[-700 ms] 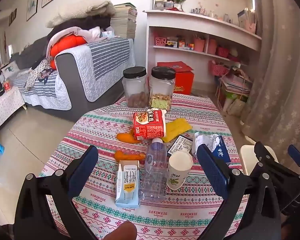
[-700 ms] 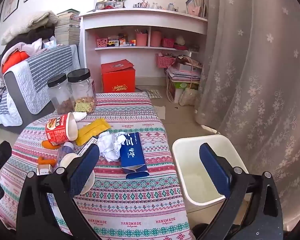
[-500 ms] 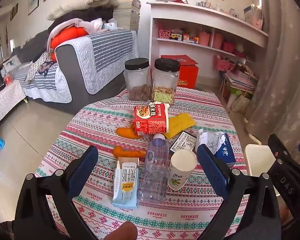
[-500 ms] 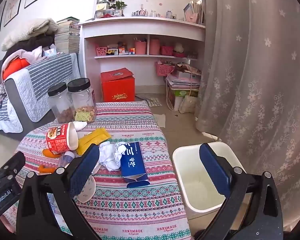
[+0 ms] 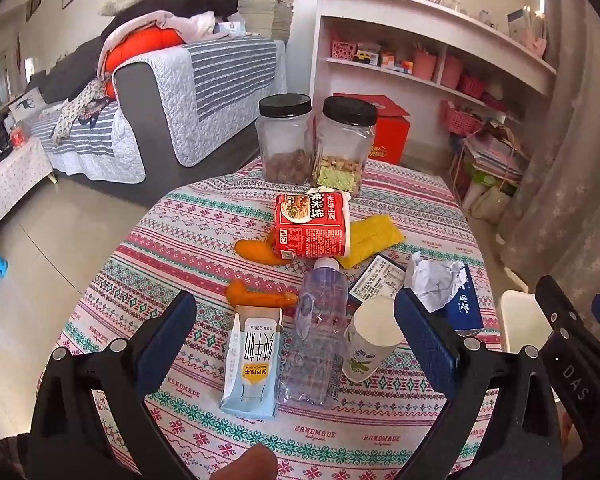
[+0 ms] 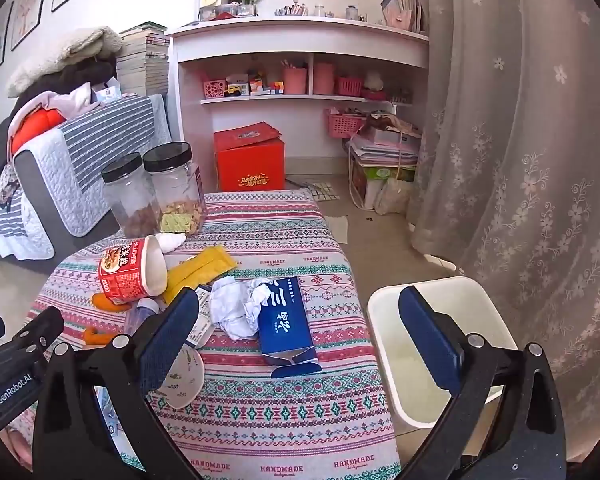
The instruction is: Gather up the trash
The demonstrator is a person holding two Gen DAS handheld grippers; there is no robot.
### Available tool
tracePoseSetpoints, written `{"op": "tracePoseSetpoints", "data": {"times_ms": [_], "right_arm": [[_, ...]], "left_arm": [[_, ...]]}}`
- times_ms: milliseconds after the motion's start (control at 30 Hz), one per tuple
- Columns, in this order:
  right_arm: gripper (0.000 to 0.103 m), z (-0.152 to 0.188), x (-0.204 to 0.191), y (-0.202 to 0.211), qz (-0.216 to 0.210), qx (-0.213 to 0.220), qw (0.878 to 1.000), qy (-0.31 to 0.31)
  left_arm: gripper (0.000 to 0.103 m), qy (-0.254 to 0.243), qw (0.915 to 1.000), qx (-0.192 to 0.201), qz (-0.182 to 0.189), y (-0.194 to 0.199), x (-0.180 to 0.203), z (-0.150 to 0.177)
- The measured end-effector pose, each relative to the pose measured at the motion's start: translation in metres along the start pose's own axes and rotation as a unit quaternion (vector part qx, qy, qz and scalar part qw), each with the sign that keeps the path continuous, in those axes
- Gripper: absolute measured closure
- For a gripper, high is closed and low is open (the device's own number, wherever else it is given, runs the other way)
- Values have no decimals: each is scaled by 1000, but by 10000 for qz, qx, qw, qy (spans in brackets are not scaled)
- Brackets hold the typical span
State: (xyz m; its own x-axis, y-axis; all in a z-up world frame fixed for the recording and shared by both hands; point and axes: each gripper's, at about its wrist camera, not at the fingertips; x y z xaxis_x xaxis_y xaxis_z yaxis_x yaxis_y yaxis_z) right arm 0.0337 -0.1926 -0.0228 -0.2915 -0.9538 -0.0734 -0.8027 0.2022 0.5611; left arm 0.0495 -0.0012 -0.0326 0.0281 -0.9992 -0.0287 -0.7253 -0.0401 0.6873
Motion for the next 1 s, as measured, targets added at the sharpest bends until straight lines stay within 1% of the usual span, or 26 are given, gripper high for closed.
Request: {"op": "tracePoseSetpoints", "data": {"times_ms": [200, 500, 800, 1000], "right_arm": [[7, 1, 4, 0, 25, -28, 10000, 18], [7, 5, 6, -3, 22, -155, 9999, 29], [7, 5, 6, -2, 33, -129, 9999, 33], [7, 6, 6, -2, 36, -128, 9999, 27]], "left_arm": [[7, 66, 10000, -4, 6, 2, -1, 4], [7, 32, 10000, -52, 27, 1, 3, 4], [7, -3, 10000, 18, 56, 0, 6, 6], [7, -26, 10000, -2, 67, 0, 8, 6]]}}
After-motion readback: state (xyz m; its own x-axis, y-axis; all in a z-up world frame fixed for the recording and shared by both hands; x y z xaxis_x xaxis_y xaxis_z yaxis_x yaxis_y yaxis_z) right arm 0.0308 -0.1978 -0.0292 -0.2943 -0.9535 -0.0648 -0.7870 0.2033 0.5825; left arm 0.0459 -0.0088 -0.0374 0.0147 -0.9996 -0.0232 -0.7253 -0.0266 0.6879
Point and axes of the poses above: each gripper's, at about its wrist camera, not at the fingertips, and y roughly against the way its jaws point, x to its right, z to its underside, and after that the axes turned 7 degrees about -y, right-handed
